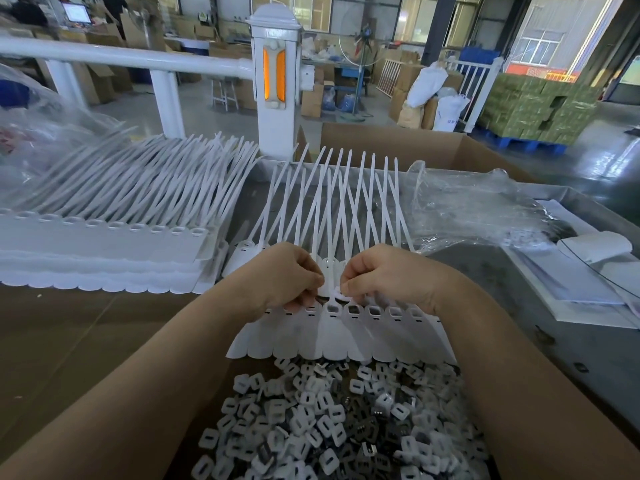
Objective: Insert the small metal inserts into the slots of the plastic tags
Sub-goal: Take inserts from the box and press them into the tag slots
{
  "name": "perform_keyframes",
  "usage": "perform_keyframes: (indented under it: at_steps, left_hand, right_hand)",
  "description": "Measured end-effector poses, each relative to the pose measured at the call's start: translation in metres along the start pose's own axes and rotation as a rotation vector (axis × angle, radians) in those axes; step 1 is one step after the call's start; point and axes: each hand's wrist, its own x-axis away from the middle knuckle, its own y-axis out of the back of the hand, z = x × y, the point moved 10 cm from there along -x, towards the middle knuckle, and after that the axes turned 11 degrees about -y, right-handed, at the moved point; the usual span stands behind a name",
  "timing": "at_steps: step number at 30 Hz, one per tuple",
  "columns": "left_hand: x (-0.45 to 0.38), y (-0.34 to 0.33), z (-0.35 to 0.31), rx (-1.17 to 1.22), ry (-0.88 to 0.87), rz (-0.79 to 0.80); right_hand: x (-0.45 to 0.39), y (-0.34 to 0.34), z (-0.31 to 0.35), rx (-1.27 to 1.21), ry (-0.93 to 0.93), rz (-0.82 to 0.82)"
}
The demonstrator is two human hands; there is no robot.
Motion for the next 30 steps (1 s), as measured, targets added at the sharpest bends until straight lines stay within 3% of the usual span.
perform_keyframes:
  at_steps: [13,30]
  left_hand:
    - [-0.002,-0.007,0.001,-0.105,-0.067,0.15]
    - [-0.006,-0.007,-0.002,-0.198,-0.134,0.117]
  right_hand:
    - [-0.003,-0.014,0.011,0.242,0.024,-0.01]
    - [-0.005,-0.012,0.008,0.202,0.011,-0.023]
